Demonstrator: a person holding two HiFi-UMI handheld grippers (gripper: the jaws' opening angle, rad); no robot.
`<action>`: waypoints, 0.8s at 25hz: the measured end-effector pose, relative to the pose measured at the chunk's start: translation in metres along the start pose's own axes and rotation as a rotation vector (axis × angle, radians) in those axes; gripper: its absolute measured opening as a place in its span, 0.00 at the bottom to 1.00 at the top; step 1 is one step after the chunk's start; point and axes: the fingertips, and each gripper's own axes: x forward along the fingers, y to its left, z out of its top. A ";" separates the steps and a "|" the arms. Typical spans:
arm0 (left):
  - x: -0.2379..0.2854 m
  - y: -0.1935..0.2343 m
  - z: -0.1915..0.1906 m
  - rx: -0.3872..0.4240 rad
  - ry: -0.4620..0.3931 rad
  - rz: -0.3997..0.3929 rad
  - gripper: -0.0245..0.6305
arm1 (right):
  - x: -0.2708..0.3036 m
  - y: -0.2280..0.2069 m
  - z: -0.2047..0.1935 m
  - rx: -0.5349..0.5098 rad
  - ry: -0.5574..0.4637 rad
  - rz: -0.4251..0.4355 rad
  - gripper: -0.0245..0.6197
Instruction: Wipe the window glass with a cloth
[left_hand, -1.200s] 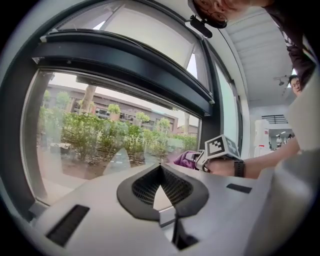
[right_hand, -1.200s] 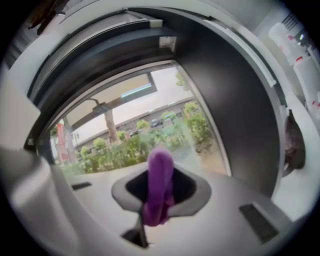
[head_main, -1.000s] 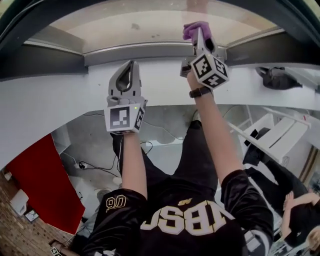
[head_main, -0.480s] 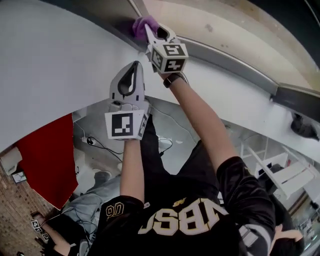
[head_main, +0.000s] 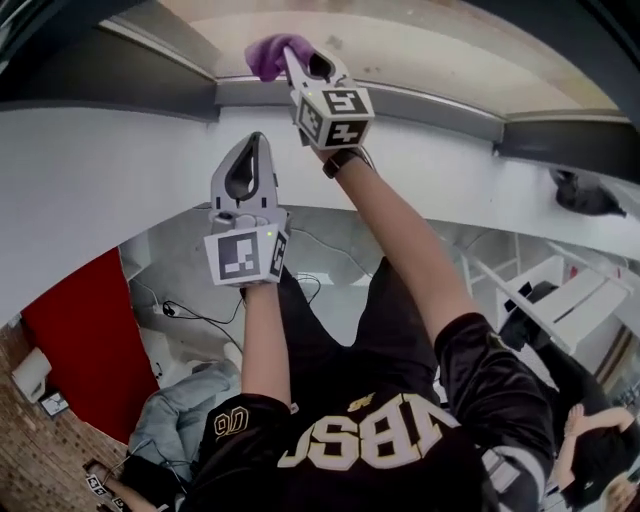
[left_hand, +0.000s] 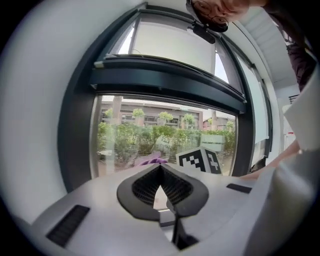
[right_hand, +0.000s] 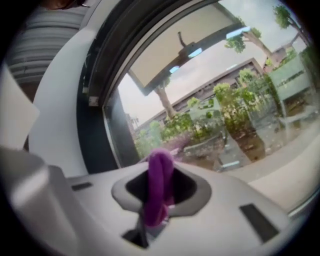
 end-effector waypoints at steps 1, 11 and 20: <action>0.013 -0.027 -0.001 0.000 -0.001 -0.034 0.06 | -0.020 -0.030 0.006 -0.001 -0.003 -0.025 0.17; 0.082 -0.273 -0.021 -0.065 -0.009 -0.326 0.06 | -0.235 -0.310 0.067 0.019 -0.023 -0.426 0.17; 0.068 -0.294 -0.021 -0.039 -0.029 -0.350 0.06 | -0.321 -0.394 0.091 0.090 -0.070 -0.732 0.17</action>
